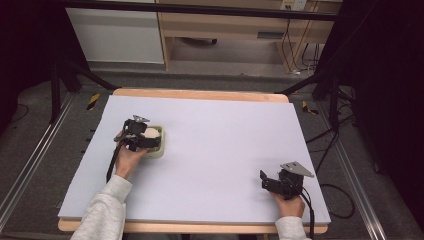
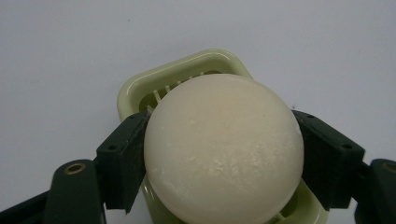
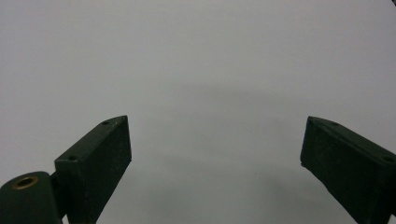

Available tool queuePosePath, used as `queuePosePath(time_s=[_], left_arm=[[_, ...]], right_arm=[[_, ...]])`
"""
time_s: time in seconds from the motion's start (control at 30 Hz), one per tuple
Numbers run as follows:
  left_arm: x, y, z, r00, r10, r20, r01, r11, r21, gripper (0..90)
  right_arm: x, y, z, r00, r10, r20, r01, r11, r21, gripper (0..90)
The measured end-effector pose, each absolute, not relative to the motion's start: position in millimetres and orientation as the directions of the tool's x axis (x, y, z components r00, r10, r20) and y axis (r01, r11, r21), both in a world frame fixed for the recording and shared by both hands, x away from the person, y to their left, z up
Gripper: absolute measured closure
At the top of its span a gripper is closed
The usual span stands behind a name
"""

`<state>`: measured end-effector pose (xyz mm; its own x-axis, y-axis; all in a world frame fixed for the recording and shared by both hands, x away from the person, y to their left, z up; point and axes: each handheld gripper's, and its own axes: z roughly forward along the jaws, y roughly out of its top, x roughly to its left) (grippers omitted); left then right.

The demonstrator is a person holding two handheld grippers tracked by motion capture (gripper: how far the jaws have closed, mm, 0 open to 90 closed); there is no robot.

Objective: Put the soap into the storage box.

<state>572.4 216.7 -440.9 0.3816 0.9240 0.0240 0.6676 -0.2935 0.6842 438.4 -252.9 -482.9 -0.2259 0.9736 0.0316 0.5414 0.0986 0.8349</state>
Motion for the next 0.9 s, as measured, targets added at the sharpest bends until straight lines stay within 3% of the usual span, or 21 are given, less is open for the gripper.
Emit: queuePosePath(time_s=[0.9], left_arm=[[573.0, 213.4, -447.8, 0.385, 0.921, 0.060, 0.668, -0.323, 0.671, 24.0]], right_arm=[[438.3, -252.5, -482.7, -0.230, 0.973, 0.031, 0.541, 0.101, 0.835, 9.1]])
